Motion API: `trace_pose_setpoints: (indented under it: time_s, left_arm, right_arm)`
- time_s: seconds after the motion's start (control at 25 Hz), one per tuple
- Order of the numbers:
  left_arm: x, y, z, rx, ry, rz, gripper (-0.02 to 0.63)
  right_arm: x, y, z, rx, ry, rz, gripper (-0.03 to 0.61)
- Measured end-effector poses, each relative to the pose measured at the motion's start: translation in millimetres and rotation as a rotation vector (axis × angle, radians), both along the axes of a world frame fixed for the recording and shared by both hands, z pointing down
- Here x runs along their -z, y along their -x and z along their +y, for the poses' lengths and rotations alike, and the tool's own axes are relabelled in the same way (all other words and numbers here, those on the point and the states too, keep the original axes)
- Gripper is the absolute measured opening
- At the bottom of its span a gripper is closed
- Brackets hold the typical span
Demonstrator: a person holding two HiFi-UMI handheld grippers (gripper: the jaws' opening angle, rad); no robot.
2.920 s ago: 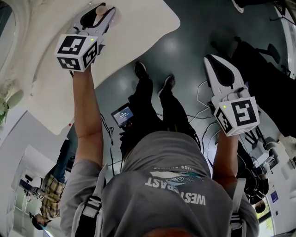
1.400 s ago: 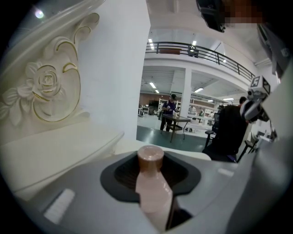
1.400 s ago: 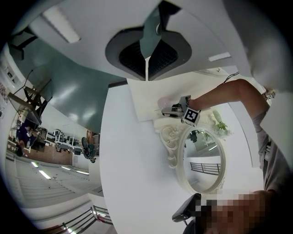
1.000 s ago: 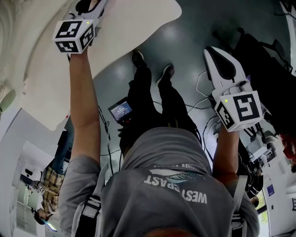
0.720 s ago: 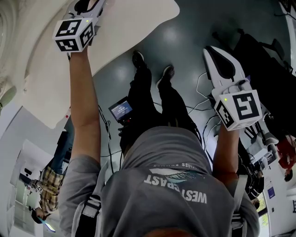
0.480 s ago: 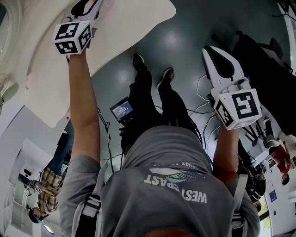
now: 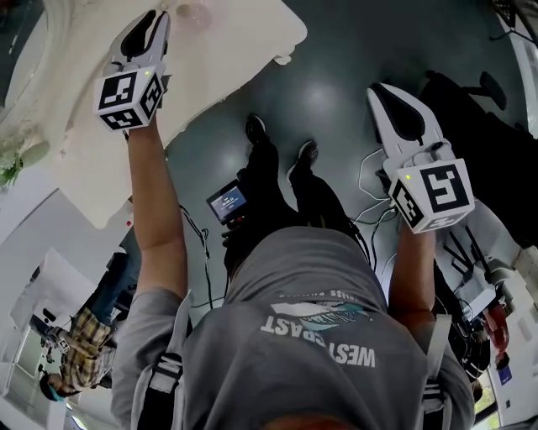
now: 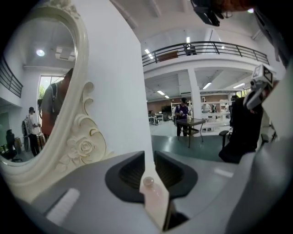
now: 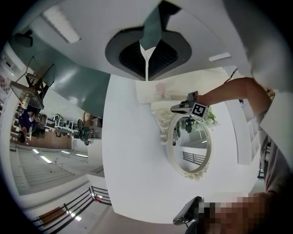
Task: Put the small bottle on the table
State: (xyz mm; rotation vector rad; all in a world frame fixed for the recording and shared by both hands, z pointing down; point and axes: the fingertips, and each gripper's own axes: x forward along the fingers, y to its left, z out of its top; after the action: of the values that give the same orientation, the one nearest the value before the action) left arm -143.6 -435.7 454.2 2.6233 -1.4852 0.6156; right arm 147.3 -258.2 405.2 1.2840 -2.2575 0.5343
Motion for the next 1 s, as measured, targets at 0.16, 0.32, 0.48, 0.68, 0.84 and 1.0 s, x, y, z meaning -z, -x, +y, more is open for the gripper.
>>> trace_pose_setpoints:
  time_s: [0.16,0.32,0.48,0.68,0.84,1.0]
  left_arm:
    - [49,-10,30,-0.013,-0.068,0.016,0.003]
    - [92,-20,67,-0.07,-0.105,0.02,0.003]
    - [129,-37,103,-0.122,-0.133,0.005,0.002]
    - [168,-61,145,-0.169,-0.164,0.011,0.002]
    - [194,-79,173,-0.196,-0.188,0.016,0.003]
    - [210,-90,197,-0.196,-0.212,0.033,0.002]
  right_arm:
    - [24,-8,4,0.008,-0.045,-0.011,0.012]
    - [48,-7,7,0.023,-0.096,-0.026,0.002]
    - [71,-9,13,0.05,-0.135,-0.036,0.0]
    - [96,-11,28,0.091,-0.177,-0.05,-0.002]
    - [116,-15,40,0.107,-0.209,-0.054,0.0]
    - [128,-24,56,0.113,-0.236,-0.055,0.0]
